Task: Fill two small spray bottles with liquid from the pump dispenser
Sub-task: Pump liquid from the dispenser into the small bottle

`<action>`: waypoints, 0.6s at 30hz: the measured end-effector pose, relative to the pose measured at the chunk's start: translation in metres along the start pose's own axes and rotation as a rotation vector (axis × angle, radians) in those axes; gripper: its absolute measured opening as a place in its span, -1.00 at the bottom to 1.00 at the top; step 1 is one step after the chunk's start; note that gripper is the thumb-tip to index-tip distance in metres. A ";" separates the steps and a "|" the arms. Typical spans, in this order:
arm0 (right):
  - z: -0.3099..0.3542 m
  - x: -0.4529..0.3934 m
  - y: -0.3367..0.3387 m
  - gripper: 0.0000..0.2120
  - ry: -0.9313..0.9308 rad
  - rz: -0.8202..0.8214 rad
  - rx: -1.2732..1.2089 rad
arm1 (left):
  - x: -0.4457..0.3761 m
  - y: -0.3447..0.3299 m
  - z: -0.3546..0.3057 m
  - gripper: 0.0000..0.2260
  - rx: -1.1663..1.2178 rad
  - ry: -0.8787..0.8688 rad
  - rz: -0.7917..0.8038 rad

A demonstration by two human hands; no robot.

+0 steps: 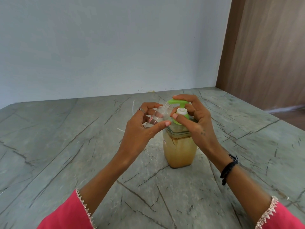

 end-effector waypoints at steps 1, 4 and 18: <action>0.000 -0.001 0.000 -0.69 -0.007 -0.006 -0.014 | 0.000 0.001 -0.001 -0.65 -0.006 -0.001 -0.001; -0.003 -0.002 0.003 -0.73 -0.041 -0.032 -0.061 | -0.001 0.002 -0.001 -0.63 -0.014 0.004 -0.003; 0.000 0.000 0.001 -0.72 -0.025 -0.020 -0.029 | 0.000 -0.001 0.000 -0.61 0.011 0.019 0.009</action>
Point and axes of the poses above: each hand's wrist, its own x-axis away from the middle knuckle, its own y-axis out of the back of the hand, z = x × y, the point moved 10 cm from there along -x, towards the middle knuckle, and after that the axes turned 10 degrees about z, right-handed, at the moved point
